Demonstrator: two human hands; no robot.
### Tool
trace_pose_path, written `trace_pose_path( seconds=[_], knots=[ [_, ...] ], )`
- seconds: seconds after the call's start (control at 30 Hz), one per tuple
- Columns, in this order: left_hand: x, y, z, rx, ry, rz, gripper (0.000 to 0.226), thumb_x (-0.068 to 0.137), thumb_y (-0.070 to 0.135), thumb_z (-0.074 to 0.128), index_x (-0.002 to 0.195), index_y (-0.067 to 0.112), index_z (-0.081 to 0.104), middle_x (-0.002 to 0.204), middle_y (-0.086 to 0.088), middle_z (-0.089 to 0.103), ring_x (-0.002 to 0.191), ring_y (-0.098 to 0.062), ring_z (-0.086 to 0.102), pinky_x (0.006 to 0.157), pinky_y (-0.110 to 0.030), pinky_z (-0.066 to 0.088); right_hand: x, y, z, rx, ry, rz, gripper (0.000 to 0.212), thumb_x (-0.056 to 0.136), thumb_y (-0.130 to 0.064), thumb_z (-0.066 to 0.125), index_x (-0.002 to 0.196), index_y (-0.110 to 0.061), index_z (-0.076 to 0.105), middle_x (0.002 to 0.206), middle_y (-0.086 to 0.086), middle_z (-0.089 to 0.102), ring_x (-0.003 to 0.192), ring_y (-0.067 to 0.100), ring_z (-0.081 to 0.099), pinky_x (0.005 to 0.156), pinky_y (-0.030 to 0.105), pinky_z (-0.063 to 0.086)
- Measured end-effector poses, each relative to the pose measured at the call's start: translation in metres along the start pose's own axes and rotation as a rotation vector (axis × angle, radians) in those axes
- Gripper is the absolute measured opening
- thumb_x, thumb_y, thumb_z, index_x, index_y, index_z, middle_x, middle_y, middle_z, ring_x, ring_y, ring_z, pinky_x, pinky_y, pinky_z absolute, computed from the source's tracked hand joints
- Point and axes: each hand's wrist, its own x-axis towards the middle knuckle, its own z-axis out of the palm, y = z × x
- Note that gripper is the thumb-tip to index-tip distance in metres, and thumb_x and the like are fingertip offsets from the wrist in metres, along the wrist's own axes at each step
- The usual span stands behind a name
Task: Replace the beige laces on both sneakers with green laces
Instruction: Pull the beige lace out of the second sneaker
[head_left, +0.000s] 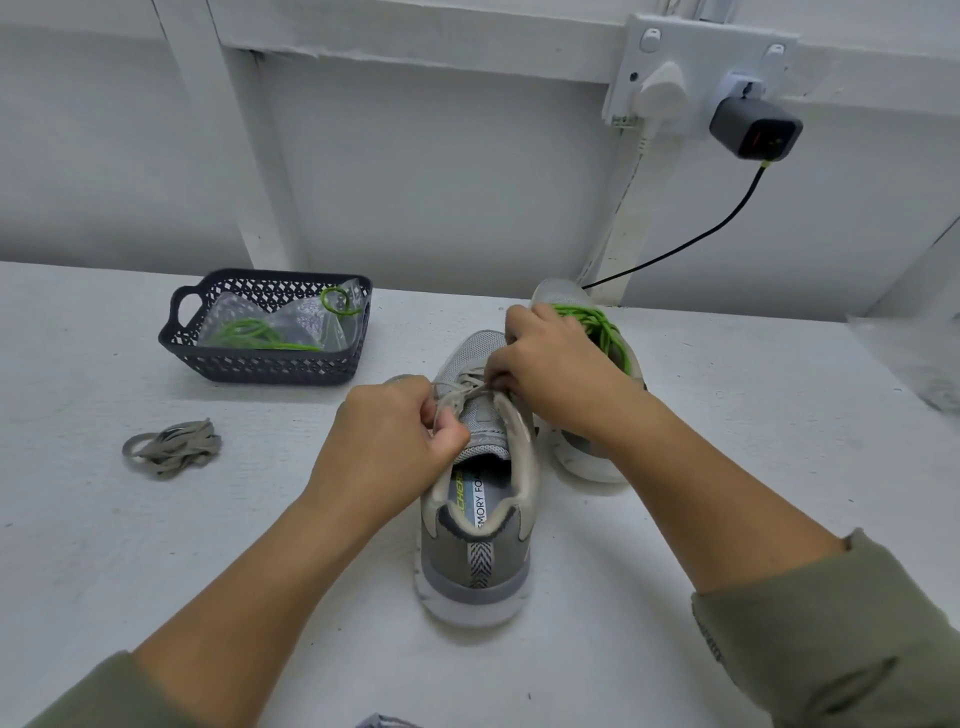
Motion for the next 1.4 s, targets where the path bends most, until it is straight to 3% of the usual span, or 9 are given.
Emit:
trace_pose_path(
  seconds=[0.17,0.37,0.57,0.73,0.83,0.97,1.17,1.33,1.4],
  knots=[
    [0.001,-0.003,-0.003,0.020,0.024,0.002,0.024,0.077,0.023,0.066,0.059,0.014,0.053,0.050,0.004,0.054,0.053,-0.019,0.056,0.055,-0.035,0.049,-0.010,0.010,-0.003,-0.233,0.104,0.455,0.028,0.081,-0.005,0.052,0.104,-0.014,0.066,0.114,0.009,0.046,0.110,0.031,0.040,0.088,0.041,0.031],
    [-0.001,0.001,0.001,0.004,0.066,-0.024,0.023,0.076,0.021,0.067,0.059,0.013,0.053,0.050,0.002,0.054,0.053,-0.023,0.056,0.054,-0.038,0.049,0.000,-0.010,0.001,-0.038,0.046,0.037,0.027,0.095,-0.031,0.052,0.120,-0.033,0.064,0.118,0.003,0.042,0.116,0.028,0.036,0.090,0.040,0.029],
    [-0.004,0.000,0.000,0.021,0.103,-0.053,0.023,0.077,0.021,0.065,0.059,0.012,0.053,0.050,0.002,0.054,0.053,-0.022,0.056,0.054,-0.038,0.049,-0.009,0.011,-0.007,-0.258,0.178,0.507,0.026,0.079,-0.004,0.054,0.101,-0.013,0.065,0.107,0.009,0.045,0.103,0.029,0.041,0.078,0.038,0.025],
    [-0.004,0.001,0.003,0.005,0.073,-0.054,0.024,0.076,0.024,0.065,0.059,0.014,0.051,0.052,0.001,0.055,0.055,-0.024,0.056,0.056,-0.038,0.049,0.003,-0.012,-0.005,0.003,-0.004,0.093,0.032,0.094,-0.041,0.054,0.126,-0.038,0.060,0.119,0.004,0.042,0.117,0.029,0.036,0.092,0.040,0.030],
    [-0.003,0.001,0.003,0.006,0.083,-0.064,0.025,0.077,0.024,0.064,0.058,0.014,0.051,0.051,0.001,0.055,0.054,-0.023,0.056,0.056,-0.039,0.049,0.006,-0.003,-0.006,-0.110,-0.003,0.124,0.024,0.094,-0.031,0.055,0.115,-0.029,0.067,0.115,0.003,0.045,0.115,0.028,0.037,0.090,0.039,0.030],
    [-0.003,0.001,0.003,0.000,0.090,-0.078,0.025,0.078,0.024,0.064,0.058,0.013,0.052,0.051,0.002,0.055,0.053,-0.020,0.056,0.055,-0.038,0.049,-0.009,0.012,-0.010,-0.328,0.079,0.461,0.026,0.081,-0.006,0.055,0.105,-0.012,0.063,0.111,0.008,0.047,0.107,0.029,0.041,0.087,0.039,0.031],
    [-0.002,-0.002,0.002,-0.047,0.056,-0.078,0.026,0.078,0.023,0.066,0.059,0.012,0.053,0.052,0.001,0.054,0.055,-0.021,0.056,0.056,-0.036,0.049,0.001,-0.011,-0.002,-0.095,0.006,0.064,0.025,0.094,-0.027,0.053,0.113,-0.034,0.067,0.117,0.004,0.043,0.116,0.029,0.037,0.093,0.042,0.031],
    [-0.002,-0.003,0.004,-0.067,0.050,-0.079,0.027,0.078,0.023,0.064,0.057,0.012,0.053,0.052,0.001,0.054,0.055,-0.020,0.056,0.058,-0.037,0.049,-0.014,0.018,-0.024,-0.286,0.039,0.552,0.028,0.082,-0.008,0.055,0.109,-0.015,0.060,0.116,0.008,0.046,0.112,0.030,0.039,0.095,0.041,0.030],
    [-0.001,-0.003,0.006,-0.058,0.037,-0.070,0.025,0.078,0.023,0.063,0.057,0.012,0.054,0.053,0.001,0.055,0.056,-0.020,0.056,0.060,-0.038,0.050,-0.016,0.012,-0.029,-0.295,0.027,0.595,0.031,0.082,-0.009,0.054,0.111,-0.016,0.059,0.118,0.010,0.044,0.113,0.030,0.038,0.095,0.041,0.030]
  ],
)
